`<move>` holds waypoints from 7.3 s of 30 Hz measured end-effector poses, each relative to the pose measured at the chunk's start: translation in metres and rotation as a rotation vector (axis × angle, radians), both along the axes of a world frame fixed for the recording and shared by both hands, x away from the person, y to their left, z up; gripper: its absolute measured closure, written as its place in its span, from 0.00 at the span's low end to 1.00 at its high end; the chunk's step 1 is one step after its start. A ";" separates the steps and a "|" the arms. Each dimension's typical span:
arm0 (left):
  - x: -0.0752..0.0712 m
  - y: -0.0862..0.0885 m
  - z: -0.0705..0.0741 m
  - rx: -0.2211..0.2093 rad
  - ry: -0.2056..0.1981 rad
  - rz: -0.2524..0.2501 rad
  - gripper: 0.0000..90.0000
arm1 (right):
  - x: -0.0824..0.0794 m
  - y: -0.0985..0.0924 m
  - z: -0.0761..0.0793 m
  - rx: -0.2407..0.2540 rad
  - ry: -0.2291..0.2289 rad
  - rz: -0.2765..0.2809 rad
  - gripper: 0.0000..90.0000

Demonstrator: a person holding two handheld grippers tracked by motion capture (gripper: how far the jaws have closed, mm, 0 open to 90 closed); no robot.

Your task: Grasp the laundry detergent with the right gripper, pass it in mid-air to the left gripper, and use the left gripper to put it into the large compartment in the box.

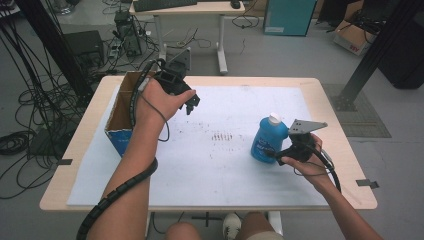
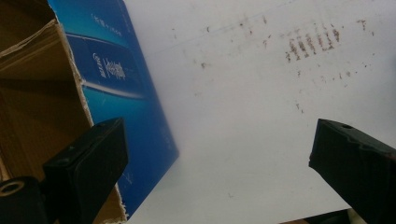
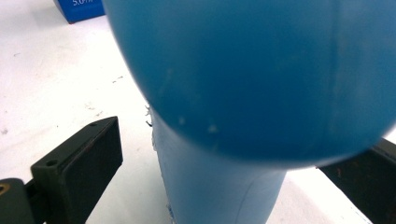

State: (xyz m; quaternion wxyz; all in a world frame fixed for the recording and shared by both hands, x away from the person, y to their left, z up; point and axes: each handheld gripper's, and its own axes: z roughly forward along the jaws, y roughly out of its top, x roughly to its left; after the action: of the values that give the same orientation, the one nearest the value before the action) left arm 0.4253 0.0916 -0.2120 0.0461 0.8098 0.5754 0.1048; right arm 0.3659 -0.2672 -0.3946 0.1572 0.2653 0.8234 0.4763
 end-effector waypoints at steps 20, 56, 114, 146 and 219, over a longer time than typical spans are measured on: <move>-0.001 0.001 -0.001 0.001 0.002 0.006 0.05 | 0.001 0.000 -0.005 0.021 0.011 0.002 0.04; 0.000 0.002 -0.003 0.013 0.006 0.003 0.05 | 0.005 -0.001 -0.013 0.037 0.011 0.056 0.45; -0.003 0.001 -0.001 0.019 -0.001 -0.009 0.05 | 0.005 -0.002 -0.013 0.036 0.004 0.059 0.49; -0.001 -0.005 -0.001 0.008 -0.011 -0.020 0.05 | 0.005 -0.002 -0.013 0.040 0.002 0.061 0.49; -0.010 -0.007 0.054 0.005 -0.013 -0.268 0.05 | 0.019 0.006 0.026 0.054 0.117 0.050 0.49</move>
State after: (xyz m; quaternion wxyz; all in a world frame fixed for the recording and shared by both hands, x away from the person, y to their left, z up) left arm 0.4156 0.0847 -0.1582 0.0613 0.8789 0.4615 0.1044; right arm 0.3844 -0.2612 -0.3690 0.0896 0.2762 0.8244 0.4859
